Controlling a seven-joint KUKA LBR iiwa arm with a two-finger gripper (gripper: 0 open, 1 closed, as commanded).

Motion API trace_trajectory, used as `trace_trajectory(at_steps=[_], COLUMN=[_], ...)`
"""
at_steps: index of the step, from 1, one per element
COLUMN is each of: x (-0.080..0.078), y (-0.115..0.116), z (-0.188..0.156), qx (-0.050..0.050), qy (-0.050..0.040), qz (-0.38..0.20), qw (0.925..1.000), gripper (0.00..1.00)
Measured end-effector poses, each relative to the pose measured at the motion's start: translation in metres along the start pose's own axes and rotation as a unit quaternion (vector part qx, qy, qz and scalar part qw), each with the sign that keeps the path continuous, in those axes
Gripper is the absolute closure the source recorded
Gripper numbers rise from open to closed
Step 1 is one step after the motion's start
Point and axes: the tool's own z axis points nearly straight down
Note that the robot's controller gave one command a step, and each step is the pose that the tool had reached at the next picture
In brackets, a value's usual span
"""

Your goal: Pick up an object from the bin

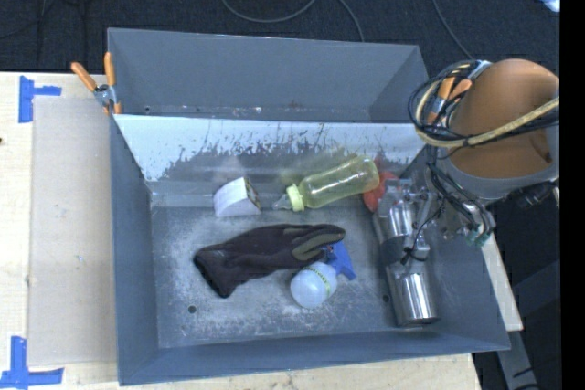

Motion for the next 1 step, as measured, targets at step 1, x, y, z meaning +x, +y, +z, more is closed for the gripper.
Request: trace_trajectory(at_steps=[1], x=[-0.0015], y=[0.0005], z=[-0.0045], qx=[0.0], qy=[-0.0043], qz=[-0.001], qw=[1.0], gripper=[0.0])
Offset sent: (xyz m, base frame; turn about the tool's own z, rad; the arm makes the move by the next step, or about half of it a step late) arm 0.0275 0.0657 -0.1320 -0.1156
